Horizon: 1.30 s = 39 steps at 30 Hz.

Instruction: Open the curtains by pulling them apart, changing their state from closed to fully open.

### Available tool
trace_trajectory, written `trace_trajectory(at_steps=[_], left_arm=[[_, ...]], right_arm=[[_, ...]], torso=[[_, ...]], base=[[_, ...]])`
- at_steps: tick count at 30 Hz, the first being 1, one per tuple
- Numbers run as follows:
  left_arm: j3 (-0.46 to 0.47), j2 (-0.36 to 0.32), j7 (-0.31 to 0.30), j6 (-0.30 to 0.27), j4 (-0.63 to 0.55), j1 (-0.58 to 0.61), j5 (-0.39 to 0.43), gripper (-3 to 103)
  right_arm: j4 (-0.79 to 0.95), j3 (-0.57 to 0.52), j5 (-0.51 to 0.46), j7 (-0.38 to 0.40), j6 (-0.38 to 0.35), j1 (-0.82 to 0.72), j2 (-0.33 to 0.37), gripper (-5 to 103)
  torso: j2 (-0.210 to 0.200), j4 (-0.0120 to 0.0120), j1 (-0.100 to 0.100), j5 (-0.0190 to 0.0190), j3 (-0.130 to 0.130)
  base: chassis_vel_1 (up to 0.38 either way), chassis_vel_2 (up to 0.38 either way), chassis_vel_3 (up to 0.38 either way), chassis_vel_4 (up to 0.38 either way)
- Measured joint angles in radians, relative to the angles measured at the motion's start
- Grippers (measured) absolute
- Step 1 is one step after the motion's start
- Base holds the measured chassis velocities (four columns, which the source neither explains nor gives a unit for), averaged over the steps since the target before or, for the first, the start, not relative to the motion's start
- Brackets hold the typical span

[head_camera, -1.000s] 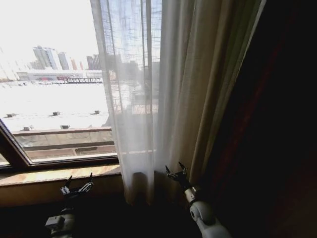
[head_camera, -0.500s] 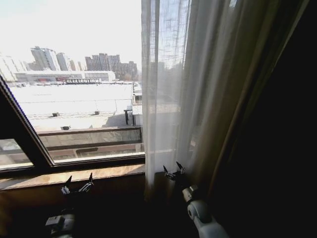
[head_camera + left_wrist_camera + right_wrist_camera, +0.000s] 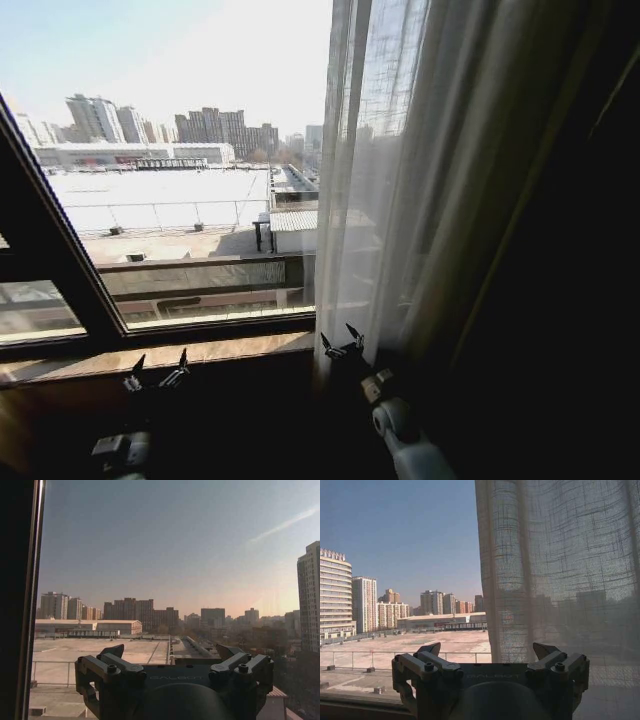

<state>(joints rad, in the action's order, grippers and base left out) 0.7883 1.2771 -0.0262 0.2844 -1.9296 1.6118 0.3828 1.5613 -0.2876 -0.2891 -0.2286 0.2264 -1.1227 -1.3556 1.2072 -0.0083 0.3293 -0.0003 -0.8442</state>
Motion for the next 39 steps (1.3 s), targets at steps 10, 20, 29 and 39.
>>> trace_trajectory(at_steps=[10,20,29,39], left_arm=[[0.0,0.0,0.0,0.0,0.0,0.0,0.0,100],[0.0,0.0,0.0,0.0,0.0,0.0,0.0,100],[0.0,0.0,0.0,0.0,0.0,0.0,0.0,100],[0.0,0.0,0.0,0.0,0.0,0.0,0.0,100]], right_arm=[[-0.016,0.016,-0.005,0.013,0.022,0.018,-0.006,100],[-0.059,0.057,0.101,0.163,-0.006,0.075,-0.019,100],[-0.184,0.089,0.104,0.216,0.003,0.167,-0.066,102],[-0.204,0.088,0.087,0.204,0.038,0.176,-0.062,66]], torso=[[0.0,0.0001,0.0,-0.0002,0.0],[0.0,0.0,0.0,0.0001,0.0],[0.0,0.0003,0.0,0.0,0.0],[0.0,0.0002,0.0,-0.0001,0.0]], base=[[-0.149,0.152,0.139,-0.134],[-0.02,0.041,0.021,-0.023],[0.0,0.0,0.0,0.0],[0.0,0.0,0.0,0.0]])
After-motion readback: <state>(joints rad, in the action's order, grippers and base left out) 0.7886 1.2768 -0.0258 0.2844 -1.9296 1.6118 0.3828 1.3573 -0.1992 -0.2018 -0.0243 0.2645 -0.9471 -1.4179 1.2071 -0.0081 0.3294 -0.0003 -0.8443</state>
